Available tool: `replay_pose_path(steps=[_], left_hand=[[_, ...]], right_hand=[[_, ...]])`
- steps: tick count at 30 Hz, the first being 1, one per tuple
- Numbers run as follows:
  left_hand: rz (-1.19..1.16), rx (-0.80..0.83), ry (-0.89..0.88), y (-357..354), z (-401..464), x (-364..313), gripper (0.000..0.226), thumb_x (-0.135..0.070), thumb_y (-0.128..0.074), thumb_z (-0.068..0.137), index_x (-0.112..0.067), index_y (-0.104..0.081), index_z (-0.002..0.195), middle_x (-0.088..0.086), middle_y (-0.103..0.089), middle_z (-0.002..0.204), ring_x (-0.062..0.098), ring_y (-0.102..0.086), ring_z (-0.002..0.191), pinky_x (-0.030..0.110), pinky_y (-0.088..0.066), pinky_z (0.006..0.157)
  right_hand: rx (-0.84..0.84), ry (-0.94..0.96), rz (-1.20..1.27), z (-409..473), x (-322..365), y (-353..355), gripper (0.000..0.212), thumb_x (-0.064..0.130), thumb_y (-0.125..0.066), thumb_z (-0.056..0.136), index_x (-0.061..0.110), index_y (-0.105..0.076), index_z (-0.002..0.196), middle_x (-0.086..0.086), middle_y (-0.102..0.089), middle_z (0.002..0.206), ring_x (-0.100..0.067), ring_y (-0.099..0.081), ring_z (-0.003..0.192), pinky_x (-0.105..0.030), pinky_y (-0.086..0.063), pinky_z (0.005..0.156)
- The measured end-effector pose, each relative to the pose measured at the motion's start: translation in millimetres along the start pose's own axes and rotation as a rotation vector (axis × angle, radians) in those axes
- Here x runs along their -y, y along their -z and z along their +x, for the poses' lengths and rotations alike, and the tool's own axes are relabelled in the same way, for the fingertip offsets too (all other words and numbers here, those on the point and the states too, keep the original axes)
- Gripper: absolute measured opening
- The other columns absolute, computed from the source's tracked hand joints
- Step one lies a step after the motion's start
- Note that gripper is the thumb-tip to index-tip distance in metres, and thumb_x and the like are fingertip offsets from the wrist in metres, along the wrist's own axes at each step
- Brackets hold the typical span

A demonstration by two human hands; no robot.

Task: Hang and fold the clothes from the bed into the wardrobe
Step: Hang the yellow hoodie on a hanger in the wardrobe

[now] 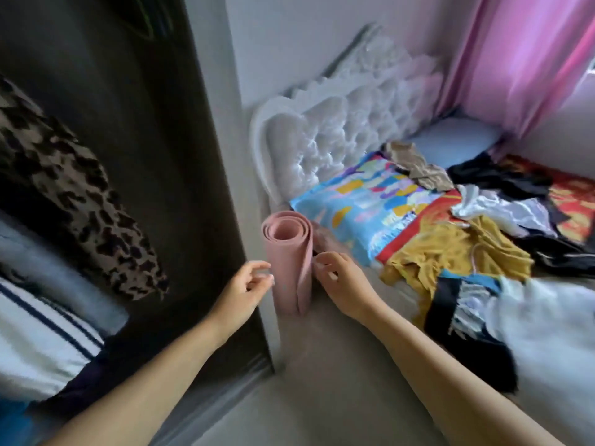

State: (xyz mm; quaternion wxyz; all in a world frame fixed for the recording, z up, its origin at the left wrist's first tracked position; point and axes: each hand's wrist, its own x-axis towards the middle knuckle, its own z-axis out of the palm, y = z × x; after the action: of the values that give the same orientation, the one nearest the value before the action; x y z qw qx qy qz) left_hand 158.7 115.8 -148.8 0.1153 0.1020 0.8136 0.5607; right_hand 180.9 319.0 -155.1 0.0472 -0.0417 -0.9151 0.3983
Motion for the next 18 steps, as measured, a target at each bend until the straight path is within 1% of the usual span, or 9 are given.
replay_pose_path(steps=[2, 4, 5, 7, 9, 13, 15, 16, 18], left_hand=[[0.041, 0.14, 0.001, -44.6, 16.8, -7.8, 0.015, -0.02, -0.054, 0.095, -0.03, -0.056, 0.106, 0.006, -0.063, 0.106, 0.012, -0.058, 0.095, 0.02, -0.045, 0.081], [0.071, 0.243, -0.035, -93.4, 35.8, -20.5, 0.015, -0.017, -0.054, 0.095, -0.027, -0.056, 0.106, 0.01, -0.063, 0.105, 0.011, -0.056, 0.091, 0.013, -0.044, 0.075], [0.083, 0.28, -0.058, -121.6, 45.3, -28.1, 0.015, -0.015, -0.055, 0.094, -0.028, -0.056, 0.103, 0.013, -0.063, 0.104, 0.011, -0.057, 0.09, 0.013, -0.044, 0.076], [0.09, 0.335, -0.075, -169.2, 60.3, -40.9, 0.016, -0.015, -0.056, 0.094, -0.03, -0.055, 0.1, 0.015, -0.064, 0.102, 0.013, -0.058, 0.09, 0.021, -0.045, 0.082], [0.081, 0.402, -0.073, -221.8, 74.4, -52.9, 0.014, -0.018, -0.056, 0.094, -0.031, -0.055, 0.101, 0.01, -0.064, 0.099, 0.012, -0.058, 0.091, 0.028, -0.045, 0.086], [0.086, 0.509, -0.096, -321.6, 94.9, -74.5, 0.013, -0.024, -0.056, 0.094, -0.029, -0.056, 0.107, 0.005, -0.064, 0.102, 0.015, -0.059, 0.1, 0.031, -0.047, 0.089], [0.092, 0.56, -0.095, -357.1, 104.0, -82.1, 0.017, -0.024, -0.055, 0.095, -0.025, -0.055, 0.111, 0.005, -0.063, 0.104, 0.015, -0.058, 0.101, 0.03, -0.047, 0.09], [0.1, 0.579, -0.098, -371.6, 108.5, -85.7, 0.018, -0.024, -0.055, 0.095, -0.023, -0.055, 0.113, 0.005, -0.063, 0.104, 0.015, -0.059, 0.101, 0.028, -0.047, 0.089], [0.119, 0.605, -0.115, -400.2, 121.4, -89.9, 0.016, -0.023, -0.055, 0.095, -0.026, -0.055, 0.11, 0.005, -0.063, 0.103, 0.014, -0.059, 0.099, 0.024, -0.046, 0.086]], right_hand=[[-0.05, -0.103, 0.014, -16.6, -42.2, 24.1, 0.026, 0.017, -0.051, 0.094, 0.014, -0.059, 0.118, -0.004, -0.054, 0.116, -0.019, -0.058, 0.104, -0.02, -0.042, 0.083], [-0.106, -0.211, 0.017, -34.8, -86.5, 51.4, 0.025, 0.019, -0.05, 0.095, 0.017, -0.058, 0.119, -0.001, -0.053, 0.116, -0.014, -0.057, 0.101, -0.018, -0.042, 0.083], [-0.127, -0.261, 0.024, -44.4, -110.2, 67.7, 0.026, 0.019, -0.049, 0.096, 0.018, -0.057, 0.121, -0.001, -0.053, 0.117, -0.013, -0.057, 0.099, -0.02, -0.043, 0.083], [-0.137, -0.331, 0.047, -60.3, -149.0, 95.4, 0.028, 0.019, -0.047, 0.096, 0.017, -0.055, 0.123, -0.002, -0.054, 0.12, -0.013, -0.057, 0.099, -0.025, -0.048, 0.085], [-0.131, -0.398, 0.036, -72.4, -186.5, 128.3, 0.028, 0.022, -0.046, 0.097, 0.018, -0.054, 0.124, -0.002, -0.055, 0.12, -0.014, -0.059, 0.102, -0.028, -0.05, 0.087], [-0.15, -0.497, 0.045, -89.3, -254.6, 183.8, 0.029, 0.022, -0.047, 0.098, 0.017, -0.054, 0.125, -0.002, -0.059, 0.121, -0.012, -0.059, 0.102, -0.019, -0.048, 0.081], [-0.159, -0.534, 0.048, -94.0, -277.5, 202.8, 0.029, 0.021, -0.048, 0.097, 0.017, -0.054, 0.125, 0.0, -0.061, 0.12, -0.009, -0.059, 0.097, -0.012, -0.044, 0.073], [-0.158, -0.549, 0.051, -95.7, -287.5, 210.7, 0.028, 0.021, -0.048, 0.097, 0.017, -0.055, 0.124, 0.0, -0.061, 0.119, -0.008, -0.058, 0.094, -0.011, -0.042, 0.07], [-0.157, -0.572, 0.046, -96.0, -308.9, 226.5, 0.028, 0.02, -0.048, 0.097, 0.015, -0.055, 0.123, -0.002, -0.061, 0.119, -0.01, -0.058, 0.094, -0.016, -0.044, 0.074]])
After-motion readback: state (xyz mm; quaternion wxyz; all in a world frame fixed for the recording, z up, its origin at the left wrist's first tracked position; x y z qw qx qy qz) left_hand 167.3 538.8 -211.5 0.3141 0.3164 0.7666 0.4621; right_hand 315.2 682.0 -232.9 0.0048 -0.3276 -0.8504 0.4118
